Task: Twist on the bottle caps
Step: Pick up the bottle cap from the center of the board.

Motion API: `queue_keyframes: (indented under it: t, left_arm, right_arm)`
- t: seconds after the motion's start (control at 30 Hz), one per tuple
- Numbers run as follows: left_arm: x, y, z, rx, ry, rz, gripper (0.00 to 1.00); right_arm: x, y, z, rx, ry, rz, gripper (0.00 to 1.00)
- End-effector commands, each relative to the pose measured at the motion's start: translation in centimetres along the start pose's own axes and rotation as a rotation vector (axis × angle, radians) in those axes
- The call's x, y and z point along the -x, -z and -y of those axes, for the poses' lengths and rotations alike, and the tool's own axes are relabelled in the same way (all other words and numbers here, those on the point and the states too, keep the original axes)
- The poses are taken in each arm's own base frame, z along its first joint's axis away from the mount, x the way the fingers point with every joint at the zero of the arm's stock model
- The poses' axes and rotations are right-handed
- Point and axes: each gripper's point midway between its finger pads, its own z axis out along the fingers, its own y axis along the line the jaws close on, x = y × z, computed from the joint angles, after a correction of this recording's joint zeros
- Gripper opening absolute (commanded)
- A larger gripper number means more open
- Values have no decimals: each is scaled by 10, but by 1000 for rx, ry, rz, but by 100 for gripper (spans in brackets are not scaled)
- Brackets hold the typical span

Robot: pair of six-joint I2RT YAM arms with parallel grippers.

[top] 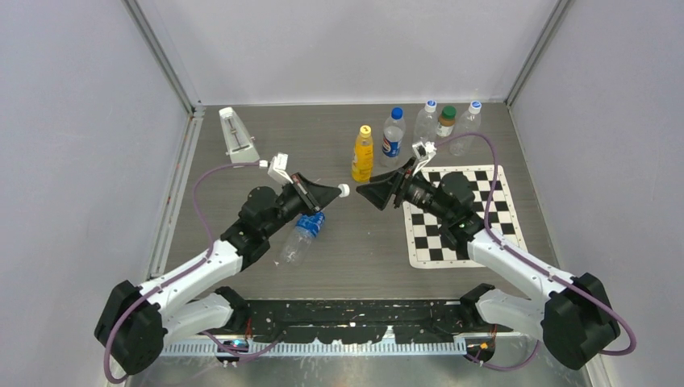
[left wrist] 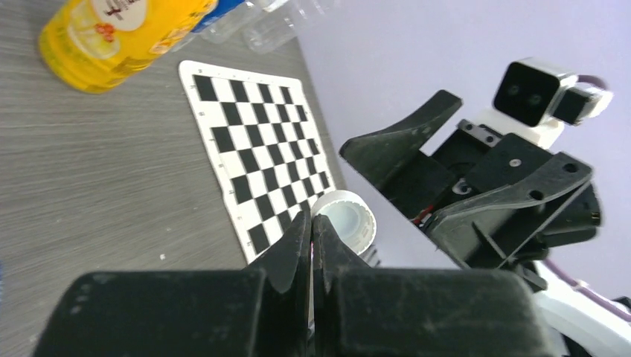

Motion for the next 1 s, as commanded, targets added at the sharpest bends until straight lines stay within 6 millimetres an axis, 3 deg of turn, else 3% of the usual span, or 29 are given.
queue_keyframes:
  t: [0.0,0.1,0.27,0.73,0.97]
  left_arm:
    - [12,5,45,-218,132,-3,0]
    - [16,7,61,-293,176,-5,0]
    - [21,13,83,-384,224,-14,0]
    - [21,27,111,-513,264,-64,0]
    - [22,30,118,-536,265,-71,0]
  right_arm:
    - [27,-7,-41,215,124,47,79]
    - [39,-11,-56,304,165,80,77]
    - [41,-12,-73,422,193,74,73]
    - [57,9,-108,640,247,113,66]
    - [58,8,-113,675,240,99,66]
